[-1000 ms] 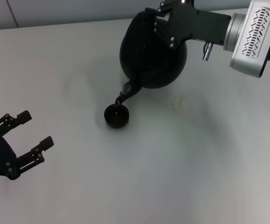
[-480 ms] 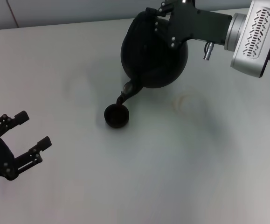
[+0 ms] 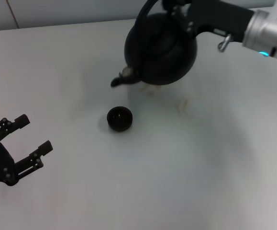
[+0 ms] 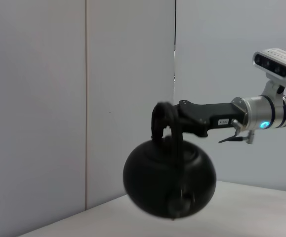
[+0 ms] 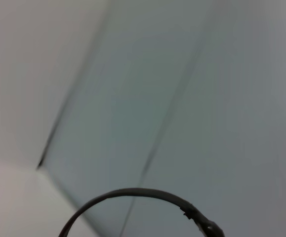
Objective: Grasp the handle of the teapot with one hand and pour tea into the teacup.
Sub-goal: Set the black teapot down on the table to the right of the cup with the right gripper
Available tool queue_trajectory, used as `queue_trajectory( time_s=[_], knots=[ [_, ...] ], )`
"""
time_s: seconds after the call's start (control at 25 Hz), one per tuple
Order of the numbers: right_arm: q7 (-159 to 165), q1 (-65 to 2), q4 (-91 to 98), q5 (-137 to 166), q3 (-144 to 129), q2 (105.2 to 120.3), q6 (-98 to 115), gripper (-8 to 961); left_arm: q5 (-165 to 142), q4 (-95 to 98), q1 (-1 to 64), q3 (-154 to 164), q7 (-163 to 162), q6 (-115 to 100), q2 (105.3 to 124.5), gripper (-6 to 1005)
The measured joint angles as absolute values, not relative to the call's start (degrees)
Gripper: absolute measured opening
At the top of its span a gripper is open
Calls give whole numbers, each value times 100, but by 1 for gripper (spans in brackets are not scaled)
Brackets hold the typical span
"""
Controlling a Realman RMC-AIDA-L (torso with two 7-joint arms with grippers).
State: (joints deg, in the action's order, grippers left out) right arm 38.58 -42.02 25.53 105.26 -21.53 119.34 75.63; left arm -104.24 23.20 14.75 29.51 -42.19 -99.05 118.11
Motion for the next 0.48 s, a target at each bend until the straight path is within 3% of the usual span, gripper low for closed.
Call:
queue_trajectory(
  time_s=[0.48],
  knots=[
    [4997, -3303, 2466, 9501, -2109, 11938, 8197, 121, -10407, 2320, 1509, 2944, -4219, -9951, 11812, 793]
  ],
)
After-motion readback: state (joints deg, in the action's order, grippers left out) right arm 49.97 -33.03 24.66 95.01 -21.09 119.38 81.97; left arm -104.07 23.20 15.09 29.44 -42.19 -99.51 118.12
